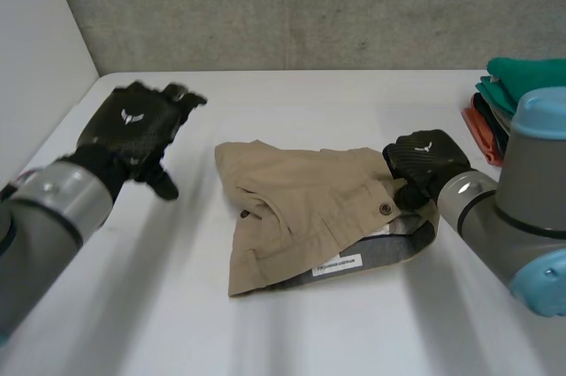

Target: Fold the laundry.

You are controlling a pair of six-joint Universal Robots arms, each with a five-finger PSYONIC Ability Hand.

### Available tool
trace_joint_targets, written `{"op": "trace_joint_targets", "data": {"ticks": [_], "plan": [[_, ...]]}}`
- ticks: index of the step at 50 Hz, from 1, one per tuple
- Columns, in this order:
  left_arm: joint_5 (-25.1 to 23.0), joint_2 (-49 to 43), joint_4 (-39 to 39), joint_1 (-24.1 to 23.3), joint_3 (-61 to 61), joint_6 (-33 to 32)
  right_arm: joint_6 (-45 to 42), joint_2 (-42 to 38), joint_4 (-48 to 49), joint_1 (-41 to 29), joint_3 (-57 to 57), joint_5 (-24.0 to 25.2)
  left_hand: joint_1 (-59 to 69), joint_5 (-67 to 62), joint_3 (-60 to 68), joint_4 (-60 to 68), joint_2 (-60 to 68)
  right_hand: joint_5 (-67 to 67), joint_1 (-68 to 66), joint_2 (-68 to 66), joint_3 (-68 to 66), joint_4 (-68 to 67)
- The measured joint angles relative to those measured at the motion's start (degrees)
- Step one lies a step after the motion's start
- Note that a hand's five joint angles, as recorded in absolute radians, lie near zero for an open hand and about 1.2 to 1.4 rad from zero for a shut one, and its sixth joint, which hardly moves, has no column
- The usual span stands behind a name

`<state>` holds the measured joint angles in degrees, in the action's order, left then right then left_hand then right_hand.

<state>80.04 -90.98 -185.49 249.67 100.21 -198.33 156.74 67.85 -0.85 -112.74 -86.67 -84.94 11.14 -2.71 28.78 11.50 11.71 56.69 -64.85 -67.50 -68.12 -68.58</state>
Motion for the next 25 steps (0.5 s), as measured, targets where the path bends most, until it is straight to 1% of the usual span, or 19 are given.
{"op": "trace_joint_targets", "data": {"ticks": [1, 3, 4, 7, 10, 16, 19, 21, 22, 23, 24, 25], "plan": [[-1.7, -2.0, 0.0, 0.3, -2.6, 0.0, 0.2, 1.1, -1.3, 0.1, 0.2, 0.3, 0.0, 0.0, 0.0, 0.0, 0.0, 0.0, 0.0, 0.0, 0.0, 0.0], [-3.7, -4.9, 0.1, 0.7, -5.4, -0.3, 0.4, 2.2, -2.6, 0.2, 0.4, 0.6, 0.0, 0.0, 0.0, 0.0, 0.0, 0.0, 0.0, 0.0, 0.0, 0.0], [-5.5, -7.9, 0.4, 0.9, -8.2, -1.0, 0.5, 3.0, -3.4, 0.3, 0.5, 0.8, 0.0, 0.0, 0.0, 0.0, 0.0, 0.0, 0.0, 0.0, 0.0, 0.0], [-9.6, -16.4, 1.3, 1.4, -15.2, -4.2, 0.9, 5.6, -6.0, 0.8, 0.6, 1.7, 0.0, 0.0, 0.0, 0.0, 0.0, 0.0, 0.0, 0.0, 0.0, 0.0], [-11.6, -24.7, 2.5, 1.6, -21.8, -9.5, 1.5, 7.3, -7.5, 1.2, 0.6, 2.2, 0.0, 0.0, 0.0, 0.0, 0.0, 0.0, 0.0, 0.0, 0.0, 0.0], [-11.2, -38.5, 5.9, 1.3, -32.9, -20.9, 3.2, 9.2, -8.5, 2.0, 0.3, 2.7, 0.0, 0.0, 0.0, 0.0, -0.1, 0.0, 0.0, 0.0, 0.0, 0.0], [-10.3, -43.8, 7.2, -0.2, -37.6, -24.9, 4.0, 9.5, -8.6, 2.4, 0.2, 2.8, 0.0, 0.0, 0.0, 0.0, -0.1, 0.0, 0.0, 0.0, 0.0, 0.0], [-9.6, -46.3, 7.1, -1.6, -39.9, -25.9, 4.5, 9.4, -8.5, 2.6, 0.1, 2.9, 0.7, -0.2, 0.0, 0.5, 0.5, 0.0, 0.0, 0.0, 0.0, 0.0], [-9.2, -47.7, 6.8, -2.5, -41.2, -26.1, 4.9, 9.4, -8.5, 2.7, 0.0, 2.9, 2.3, -1.8, -0.4, 2.3, 2.1, 0.0, 0.0, 0.0, 0.0, 0.0], [-8.8, -48.6, 6.4, -3.2, -42.0, -26.0, 5.1, 9.3, -8.5, 2.8, 0.0, 3.0, 14.2, -11.0, 1.8, 12.0, 11.6, 0.0, 0.0, 0.0, 0.0, 0.0], [-8.5, -49.5, 5.8, -4.0, -42.9, -25.9, 5.3, 9.2, -8.4, 2.8, 0.0, 3.1, 22.1, -17.6, 5.6, 18.7, 19.3, 0.0, 0.0, 0.0, 0.0, 0.0], [-8.0, -50.5, 5.0, -4.8, -43.9, -25.5, 5.6, 9.1, -8.4, 3.0, -0.1, 3.1, 35.6, -29.2, 15.9, 30.6, 31.4, 0.0, 0.0, 0.0, 0.0, 0.0]]}}
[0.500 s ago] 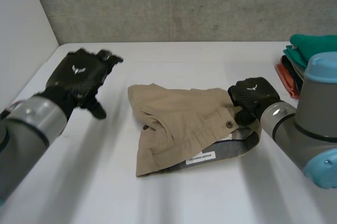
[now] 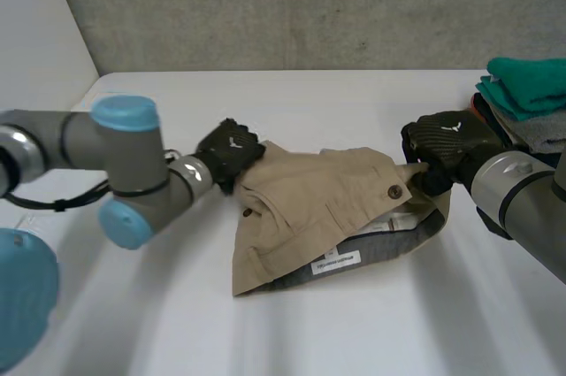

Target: Fold the laundry.

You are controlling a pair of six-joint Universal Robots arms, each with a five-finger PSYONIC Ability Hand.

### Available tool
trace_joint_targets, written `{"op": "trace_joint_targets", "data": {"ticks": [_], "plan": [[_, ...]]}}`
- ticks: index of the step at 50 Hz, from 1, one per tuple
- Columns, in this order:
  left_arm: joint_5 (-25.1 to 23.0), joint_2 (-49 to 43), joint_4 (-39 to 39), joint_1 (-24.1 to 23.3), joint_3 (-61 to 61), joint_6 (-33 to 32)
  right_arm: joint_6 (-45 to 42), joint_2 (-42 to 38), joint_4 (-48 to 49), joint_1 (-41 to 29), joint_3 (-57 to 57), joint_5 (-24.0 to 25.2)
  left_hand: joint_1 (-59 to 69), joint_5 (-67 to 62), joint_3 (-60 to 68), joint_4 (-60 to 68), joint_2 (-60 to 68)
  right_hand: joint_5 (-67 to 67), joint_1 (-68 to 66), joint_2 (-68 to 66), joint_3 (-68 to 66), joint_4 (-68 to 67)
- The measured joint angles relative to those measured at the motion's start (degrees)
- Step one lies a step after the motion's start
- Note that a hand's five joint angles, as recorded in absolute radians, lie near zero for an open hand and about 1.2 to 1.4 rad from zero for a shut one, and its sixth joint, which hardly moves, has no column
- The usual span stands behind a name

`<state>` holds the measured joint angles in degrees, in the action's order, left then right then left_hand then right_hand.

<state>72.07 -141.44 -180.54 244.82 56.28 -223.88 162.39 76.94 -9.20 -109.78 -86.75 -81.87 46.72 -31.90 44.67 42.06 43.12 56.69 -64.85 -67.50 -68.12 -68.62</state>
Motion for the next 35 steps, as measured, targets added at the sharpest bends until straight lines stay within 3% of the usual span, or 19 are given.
{"op": "trace_joint_targets", "data": {"ticks": [1, 2, 5, 13, 20, 24, 29, 35], "plan": [[0.3, -0.5, -0.6, -0.5, -0.6, 0.2, 0.1, -0.1, 0.0, 0.1, 0.0, 0.0, 0.0, 0.0, 0.0, 0.0, 0.0, 0.0, 0.0, 0.0, 0.0, 0.0], [1.3, -1.3, -1.8, -1.4, -1.7, 0.8, 0.4, -0.3, 0.2, 0.2, 0.1, 0.0, 16.3, -16.2, 16.0, 16.6, 16.4, 0.0, 0.0, 0.0, 0.0, 0.0], [4.7, -1.4, -4.6, -2.4, -3.3, 2.2, 0.7, -1.0, 0.7, 0.9, 0.5, -0.1, 20.0, -23.9, 23.1, 26.0, 25.0, 0.0, 0.0, 0.0, 0.0, 0.0], [15.4, 10.7, -9.7, -2.8, -0.8, 8.2, 1.0, -6.6, 7.7, 4.3, 12.7, -1.8, 20.0, -23.9, 23.2, 26.0, 25.2, 0.0, 0.0, 0.0, -0.1, 0.0], [17.0, 27.9, -13.6, -4.7, 7.2, 16.3, 5.3, -14.6, 17.5, 5.0, 33.0, -2.6, 20.0, -23.9, 23.4, 26.2, 25.3, 0.0, 0.0, 0.0, -0.1, -0.1], [17.1, 35.3, -15.4, -6.8, 12.9, 20.3, 10.1, -20.1, 21.5, 4.3, 45.1, -0.3, 20.0, -23.9, 23.5, 26.2, 25.3, 0.7, 0.0, 0.0, -0.1, -0.1], [18.4, 38.1, -16.0, -8.7, 19.4, 21.5, 13.9, -26.0, 20.5, 3.4, 53.4, 4.5, 20.0, -23.9, 23.5, 26.2, 25.4, 0.9, 0.0, 0.0, -0.1, -0.1], [19.8, 35.1, -16.0, -9.9, 26.6, 20.7, 13.8, -30.6, 13.9, 2.5, 53.1, 7.9, 20.0, -23.9, 23.5, 26.2, 25.4, 0.9, 0.0, 0.0, -0.1, -0.1]]}}
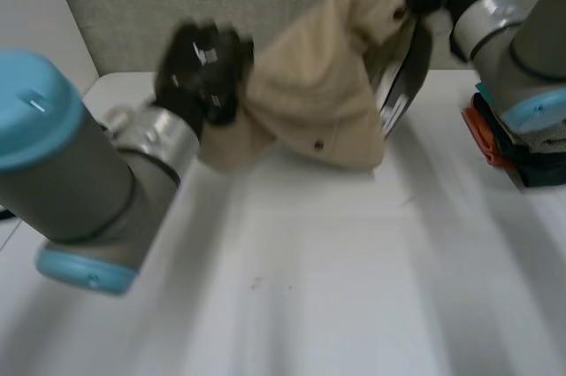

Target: Fold the laundry.

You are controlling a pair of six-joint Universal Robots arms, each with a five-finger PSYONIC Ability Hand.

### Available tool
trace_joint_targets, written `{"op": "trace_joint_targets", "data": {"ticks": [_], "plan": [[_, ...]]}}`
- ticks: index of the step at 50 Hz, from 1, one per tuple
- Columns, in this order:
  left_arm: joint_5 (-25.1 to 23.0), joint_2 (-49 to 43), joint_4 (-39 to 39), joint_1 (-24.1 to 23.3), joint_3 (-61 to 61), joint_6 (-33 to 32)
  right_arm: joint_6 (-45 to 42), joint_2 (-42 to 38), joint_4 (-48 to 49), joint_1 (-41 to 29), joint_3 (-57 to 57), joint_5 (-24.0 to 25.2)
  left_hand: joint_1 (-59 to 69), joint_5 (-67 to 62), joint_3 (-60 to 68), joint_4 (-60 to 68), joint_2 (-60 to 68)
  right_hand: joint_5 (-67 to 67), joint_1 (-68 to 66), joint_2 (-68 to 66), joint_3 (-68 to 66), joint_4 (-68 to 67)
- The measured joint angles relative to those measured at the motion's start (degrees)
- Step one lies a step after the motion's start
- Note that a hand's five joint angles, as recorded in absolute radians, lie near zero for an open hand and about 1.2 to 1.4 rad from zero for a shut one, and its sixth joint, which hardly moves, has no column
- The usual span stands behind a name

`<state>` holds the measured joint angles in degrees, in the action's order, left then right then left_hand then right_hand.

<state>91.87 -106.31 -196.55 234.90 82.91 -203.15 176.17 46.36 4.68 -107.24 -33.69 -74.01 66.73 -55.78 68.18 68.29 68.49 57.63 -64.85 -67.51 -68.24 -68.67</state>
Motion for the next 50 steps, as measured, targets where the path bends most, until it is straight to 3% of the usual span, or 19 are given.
{"op": "trace_joint_targets", "data": {"ticks": [7, 10, 14, 15, 16, 20, 24, 29, 37, 46, 50], "plan": [[0.9, -9.3, 0.4, -2.5, 5.5, -1.6, -4.8, -3.9, -5.1, -0.5, -8.7, 2.0, -1.4, 1.9, -4.9, -5.1, -5.3, 0.0, 0.0, 0.0, 0.0, 0.0], [1.5, -13.1, 1.5, -3.3, 6.0, -2.4, -8.4, -6.2, -5.6, -0.9, -11.8, 2.5, -9.8, 8.1, -11.0, -10.8, -11.5, -0.3, 0.0, 0.3, 0.5, 0.5], [2.4, -15.1, 3.8, -4.3, 5.5, -3.3, -13.9, -9.4, -5.5, -1.7, -12.9, 1.6, -25.9, 23.6, -25.7, -26.1, -26.1, -29.2, 27.6, 29.4, 28.9, 28.9], [2.7, -15.0, 4.6, -4.7, 5.3, -3.5, -15.1, -10.1, -5.5, -1.9, -12.6, 0.8, -34.5, 33.1, -35.1, -35.6, -35.4, -43.0, 41.8, 44.0, 43.1, 42.0], [2.9, -14.5, 5.3, -4.9, 5.1, -3.5, -16.0, -10.4, -5.5, -2.0, -12.2, 0.0, -43.9, 41.7, -43.4, -44.1, -43.7, -49.5, 47.3, 49.4, 49.0, 49.2], [4.4, -10.9, 8.3, -5.4, 4.9, -3.4, -18.4, -9.7, -6.8, -2.4, -9.9, -5.2, -51.1, 51.9, -53.6, -54.0, -53.5, -55.2, 51.9, 55.6, 56.3, 56.4], [6.2, -6.0, 10.4, -4.1, 6.2, -2.4, -18.5, -4.7, -11.3, -2.5, -9.7, -8.6, -54.5, 52.8, -56.1, -56.7, -56.6, -55.2, 51.9, 55.6, 56.3, 56.5], [6.7, -1.2, 11.6, -1.0, 8.7, 0.3, -19.8, 4.7, -21.8, -2.4, -13.6, -8.7, -54.6, 52.8, -56.1, -56.7, -56.7, -55.2, 51.9, 55.6, 56.3, 56.5], [0.9, -1.2, 12.9, 5.4, 9.9, 5.6, -23.1, 17.7, -34.0, -2.9, -28.0, -6.4, -54.6, 52.8, -56.1, -56.7, -56.7, -54.9, 51.7, 55.2, 55.9, 56.2], [-5.6, -8.4, 17.8, 7.8, 6.8, 8.6, -20.8, 18.1, -26.0, -4.9, -41.0, -3.0, -54.1, 52.5, -55.8, -56.2, -56.0, -52.1, 51.7, 52.9, 53.2, 54.1], [-5.9, -12.1, 20.1, 7.6, 4.1, 9.8, -16.9, 14.2, -16.9, -6.2, -43.3, -2.7, -39.7, 40.5, -42.6, -43.1, -42.9, -52.1, 51.7, 52.9, 53.2, 54.1]]}}
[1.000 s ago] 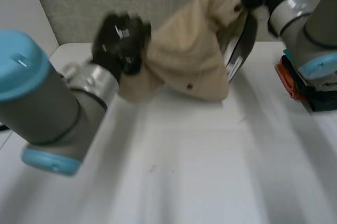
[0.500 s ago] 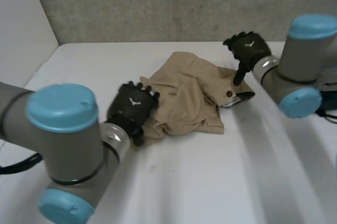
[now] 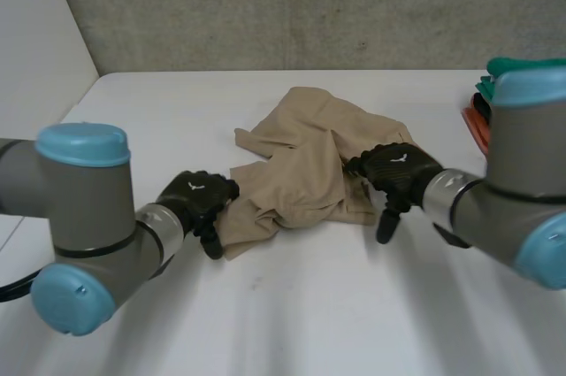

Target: Fold the laundry.

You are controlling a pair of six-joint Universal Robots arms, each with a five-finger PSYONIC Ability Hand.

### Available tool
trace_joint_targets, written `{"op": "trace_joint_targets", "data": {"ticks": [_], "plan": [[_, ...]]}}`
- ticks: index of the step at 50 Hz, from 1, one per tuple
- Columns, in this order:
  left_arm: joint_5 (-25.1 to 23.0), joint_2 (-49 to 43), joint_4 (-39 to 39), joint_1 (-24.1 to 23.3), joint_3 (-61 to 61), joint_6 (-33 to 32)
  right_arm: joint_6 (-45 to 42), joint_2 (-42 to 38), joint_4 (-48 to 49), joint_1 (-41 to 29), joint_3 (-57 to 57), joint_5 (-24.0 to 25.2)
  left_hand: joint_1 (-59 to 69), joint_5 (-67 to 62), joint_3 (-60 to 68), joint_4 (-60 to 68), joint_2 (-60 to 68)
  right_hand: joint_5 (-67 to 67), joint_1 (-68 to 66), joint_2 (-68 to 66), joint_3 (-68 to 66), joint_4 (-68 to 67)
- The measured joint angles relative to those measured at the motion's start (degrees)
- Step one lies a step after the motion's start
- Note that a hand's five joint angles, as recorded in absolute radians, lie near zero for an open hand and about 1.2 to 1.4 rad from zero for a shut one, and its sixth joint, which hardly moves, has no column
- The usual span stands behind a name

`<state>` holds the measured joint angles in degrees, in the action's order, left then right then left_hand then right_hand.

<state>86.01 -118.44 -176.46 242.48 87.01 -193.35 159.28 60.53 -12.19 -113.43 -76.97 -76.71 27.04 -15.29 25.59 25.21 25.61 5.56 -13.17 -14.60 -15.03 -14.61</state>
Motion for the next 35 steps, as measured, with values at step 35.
{"op": "trace_joint_targets", "data": {"ticks": [35], "plan": [[6.5, 13.7, 5.0, 0.2, -7.0, -2.4, 7.4, -3.4, 5.2, 0.2, 11.2, -3.3, 38.8, -42.0, 42.1, 43.1, 42.7, 49.5, -51.0, -52.0, -50.8, -53.8]]}}
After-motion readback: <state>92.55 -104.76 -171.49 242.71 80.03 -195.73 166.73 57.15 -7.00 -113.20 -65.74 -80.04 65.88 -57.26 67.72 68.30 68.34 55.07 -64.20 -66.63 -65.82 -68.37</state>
